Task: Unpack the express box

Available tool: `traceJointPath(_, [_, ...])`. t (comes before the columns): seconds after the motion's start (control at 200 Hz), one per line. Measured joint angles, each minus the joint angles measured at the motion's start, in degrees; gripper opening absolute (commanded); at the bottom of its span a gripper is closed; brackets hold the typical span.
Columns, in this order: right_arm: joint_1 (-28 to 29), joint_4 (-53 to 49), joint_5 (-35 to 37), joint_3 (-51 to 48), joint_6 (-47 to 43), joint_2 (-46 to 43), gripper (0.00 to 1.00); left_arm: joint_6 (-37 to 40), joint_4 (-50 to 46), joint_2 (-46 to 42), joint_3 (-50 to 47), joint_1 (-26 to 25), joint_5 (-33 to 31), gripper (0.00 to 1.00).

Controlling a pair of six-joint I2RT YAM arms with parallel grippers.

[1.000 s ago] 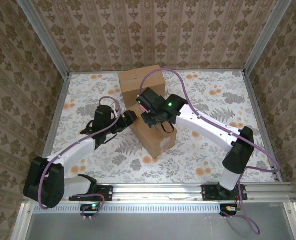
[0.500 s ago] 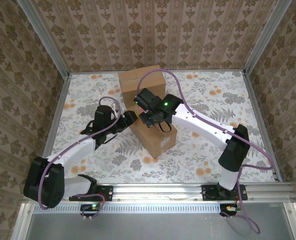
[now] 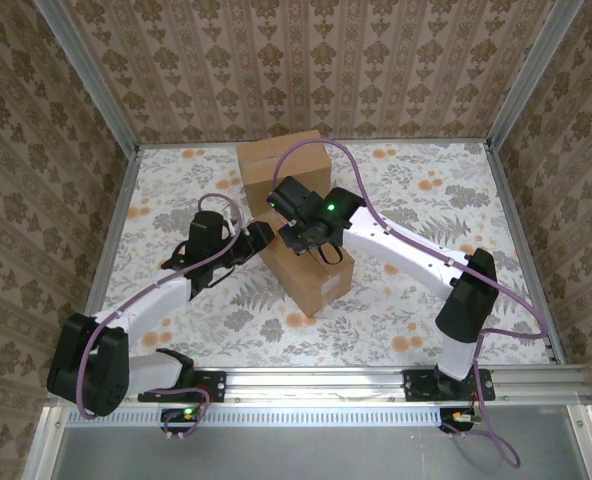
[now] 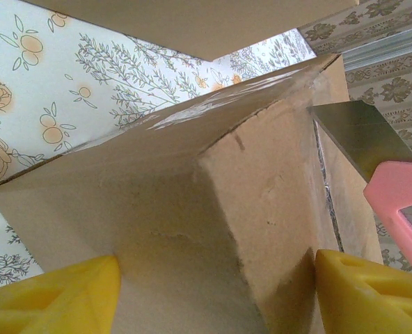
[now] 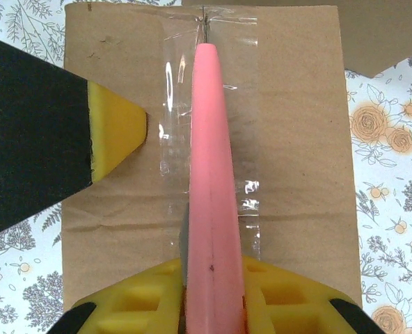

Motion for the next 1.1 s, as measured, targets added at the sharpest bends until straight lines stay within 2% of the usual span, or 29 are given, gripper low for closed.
traceJointPath(1.1, [2.1, -2.7, 1.7, -3.4, 1.6, -2.7, 0.00, 0.0, 0.8, 0.0, -0.4, 0.0, 0.0, 0.72])
